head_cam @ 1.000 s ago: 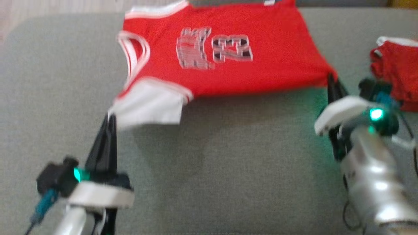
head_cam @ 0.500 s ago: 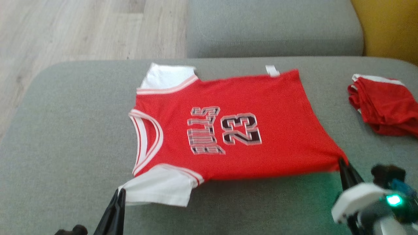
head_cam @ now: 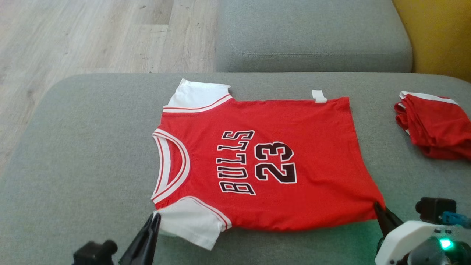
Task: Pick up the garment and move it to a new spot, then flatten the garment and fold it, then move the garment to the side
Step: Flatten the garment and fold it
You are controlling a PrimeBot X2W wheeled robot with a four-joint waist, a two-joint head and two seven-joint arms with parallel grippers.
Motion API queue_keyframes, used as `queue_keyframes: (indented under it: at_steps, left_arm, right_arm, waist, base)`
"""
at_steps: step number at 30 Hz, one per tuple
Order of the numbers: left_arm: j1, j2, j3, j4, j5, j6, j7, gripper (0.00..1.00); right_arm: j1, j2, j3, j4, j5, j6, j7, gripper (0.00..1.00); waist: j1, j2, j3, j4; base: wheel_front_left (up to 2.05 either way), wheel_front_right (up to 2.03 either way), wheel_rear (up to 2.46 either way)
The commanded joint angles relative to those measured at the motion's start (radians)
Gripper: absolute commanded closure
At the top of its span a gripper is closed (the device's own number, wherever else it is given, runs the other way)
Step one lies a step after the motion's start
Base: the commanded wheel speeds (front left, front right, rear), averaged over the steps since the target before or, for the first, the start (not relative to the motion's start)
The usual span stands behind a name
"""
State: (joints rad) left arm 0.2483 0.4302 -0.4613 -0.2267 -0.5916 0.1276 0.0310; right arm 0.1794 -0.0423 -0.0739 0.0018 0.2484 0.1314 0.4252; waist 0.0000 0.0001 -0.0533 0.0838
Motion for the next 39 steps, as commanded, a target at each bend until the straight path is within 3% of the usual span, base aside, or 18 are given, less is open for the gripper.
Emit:
queue_keyframes:
  at_steps: [1, 9, 12, 17, 24, 35, 37, 38, 39]
  left_arm:
    - [-0.083, 0.006, 0.032, -0.019, -0.008, -0.01, 0.004, 1.0]
    - [-0.278, -0.034, 0.04, 0.111, -0.046, -0.066, 0.03, 1.0]
    - [-0.406, -0.055, 0.037, 0.236, -0.049, -0.106, 0.031, 1.0]
    - [-0.545, -0.081, 0.039, 0.415, -0.04, -0.137, 0.014, 1.0]
    - [-0.662, -0.121, 0.041, 0.615, -0.033, -0.164, -0.048, 1.0]
    - [-0.776, -0.162, 0.036, 0.805, -0.03, -0.197, -0.123, 1.0]
    - [-0.794, -0.17, 0.036, 0.835, -0.031, -0.201, -0.138, 1.0]
    - [-0.802, -0.173, 0.036, 0.848, -0.032, -0.203, -0.145, 1.0]
    - [-0.81, -0.176, 0.038, 0.86, -0.032, -0.203, -0.155, 0.84]
  right_arm:
    - [-0.043, -0.008, 0.019, -0.036, 0.017, -0.001, 0.01, 1.0]
    - [-0.135, -0.008, -0.027, 0.063, 0.114, -0.001, 0.037, 1.0]
    - [-0.219, -0.008, -0.038, 0.139, 0.123, -0.001, 0.039, 1.0]
    - [-0.329, -0.008, -0.033, 0.248, 0.137, -0.001, 0.05, 1.0]
    - [-0.485, -0.008, -0.033, 0.412, 0.08, -0.001, 0.034, 1.0]
    - [-0.66, -0.008, -0.014, 0.609, 0.011, -0.001, -0.012, 0.98]
    - [-0.689, -0.008, -0.011, 0.642, 0.007, -0.001, -0.038, 0.24]
    - [-0.703, -0.008, -0.012, 0.656, 0.012, -0.001, -0.058, 0.0]
    - [-0.718, -0.008, -0.012, 0.673, 0.019, -0.001, -0.077, 0.0]
  waist:
    - [0.0, -0.0001, 0.0, 0.005]
    - [0.0, -0.0001, 0.01, 0.017]
    - [0.0, -0.0001, 0.023, 0.01]
    - [0.0, -0.0001, 0.042, -0.015]
    - [0.0, -0.0001, 0.079, -0.034]
    - [0.0, -0.0001, 0.122, -0.035]
    - [0.0, -0.0001, 0.127, -0.035]
    - [0.0, -0.0001, 0.129, -0.035]
    - [0.0, -0.0001, 0.13, -0.036]
  base:
    - [0.0, 0.0, 0.0]
    - [0.0, 0.0, 0.0]
    - [0.0, 0.0, 0.0]
    - [0.0, 0.0, 0.0]
    - [0.0, 0.0, 0.0]
    - [0.0, 0.0, 0.0]
    - [0.0, 0.0, 0.0]
    - [0.0, 0.0, 0.0]
    - [0.0, 0.0, 0.0]
